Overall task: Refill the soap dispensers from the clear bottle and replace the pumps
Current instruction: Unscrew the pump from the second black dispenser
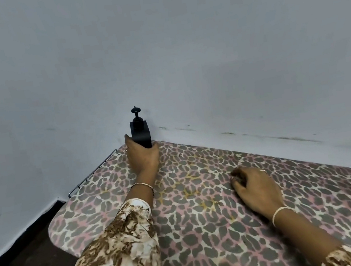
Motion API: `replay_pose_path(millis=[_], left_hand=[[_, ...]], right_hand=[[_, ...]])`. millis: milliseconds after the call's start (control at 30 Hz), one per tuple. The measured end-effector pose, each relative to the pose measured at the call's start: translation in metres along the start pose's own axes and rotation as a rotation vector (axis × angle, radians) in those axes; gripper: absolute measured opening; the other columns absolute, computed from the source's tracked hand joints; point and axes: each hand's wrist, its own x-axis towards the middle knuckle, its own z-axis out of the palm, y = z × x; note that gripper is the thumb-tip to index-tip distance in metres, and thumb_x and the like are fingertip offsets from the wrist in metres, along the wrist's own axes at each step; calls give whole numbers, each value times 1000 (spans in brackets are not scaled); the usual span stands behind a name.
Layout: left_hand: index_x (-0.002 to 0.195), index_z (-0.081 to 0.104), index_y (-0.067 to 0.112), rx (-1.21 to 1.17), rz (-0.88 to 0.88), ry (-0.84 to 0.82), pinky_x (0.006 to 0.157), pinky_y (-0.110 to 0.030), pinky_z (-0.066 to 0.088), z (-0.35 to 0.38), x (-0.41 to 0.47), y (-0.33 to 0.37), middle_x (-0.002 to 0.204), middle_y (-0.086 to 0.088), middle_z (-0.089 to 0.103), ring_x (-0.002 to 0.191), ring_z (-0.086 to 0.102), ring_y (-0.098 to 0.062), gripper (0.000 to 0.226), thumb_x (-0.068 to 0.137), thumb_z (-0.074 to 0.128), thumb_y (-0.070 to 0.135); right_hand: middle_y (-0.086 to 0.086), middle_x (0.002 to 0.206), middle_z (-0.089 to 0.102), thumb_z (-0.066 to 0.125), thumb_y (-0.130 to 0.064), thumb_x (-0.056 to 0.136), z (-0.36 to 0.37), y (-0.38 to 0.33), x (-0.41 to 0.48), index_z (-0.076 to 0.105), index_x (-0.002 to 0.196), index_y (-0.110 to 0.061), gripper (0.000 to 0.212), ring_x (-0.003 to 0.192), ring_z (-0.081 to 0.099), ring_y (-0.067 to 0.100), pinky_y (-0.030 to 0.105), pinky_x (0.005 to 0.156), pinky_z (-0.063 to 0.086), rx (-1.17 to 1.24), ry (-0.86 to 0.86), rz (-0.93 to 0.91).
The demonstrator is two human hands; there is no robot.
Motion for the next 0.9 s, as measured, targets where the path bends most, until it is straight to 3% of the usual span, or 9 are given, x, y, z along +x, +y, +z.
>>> replay_pose_path(millis=[100, 233, 400, 600, 767, 900], left_hand=[[122, 57, 17, -71, -15, -2, 81, -31, 51, -3, -1, 2, 109, -3, 66, 94, 62, -23, 50, 75, 75, 16], [107, 64, 19, -148, -43, -18, 76, -32, 55, -8, -13, 6, 96, 1, 69, 79, 63, -17, 40, 70, 79, 18], [102, 64, 18, -212, -46, -159, 72, -25, 53, -16, -55, 20, 90, 4, 66, 82, 63, -16, 39, 67, 81, 17], [108, 64, 15, -283, -1, -390, 54, -5, 46, -13, -131, 40, 91, 5, 65, 75, 61, -7, 41, 71, 81, 12], [108, 63, 18, -305, 32, -564, 68, -10, 46, -3, -197, 54, 92, 8, 63, 86, 61, -7, 42, 71, 82, 15], [99, 59, 25, -294, 72, -673, 68, -11, 48, 3, -247, 57, 89, 11, 65, 80, 62, -3, 40, 70, 84, 19]], right_hand=[[-7, 108, 67, 53, -38, 91, -1, -2, 1, 65, 112, -30, 25, 97, 60, 13, 28, 76, 52, -9, 11, 23], [-5, 114, 66, 54, -36, 91, -4, -4, -2, 62, 119, -29, 30, 103, 60, 14, 29, 81, 51, 3, -31, 25], [3, 137, 50, 61, -35, 90, -22, -2, -12, 35, 145, -21, 62, 120, 50, 21, 34, 99, 43, 101, -129, 23], [-2, 144, 43, 62, -25, 90, -56, 4, -34, 32, 146, -23, 63, 122, 49, 18, 29, 96, 41, 293, -22, 43], [-9, 142, 47, 52, -21, 95, -87, 12, -55, 40, 142, -27, 49, 128, 45, 11, 41, 105, 42, 488, 214, 31], [-13, 133, 54, 52, -49, 92, -109, 20, -70, 50, 134, -31, 45, 125, 46, 8, 40, 103, 43, 544, 305, 92]])
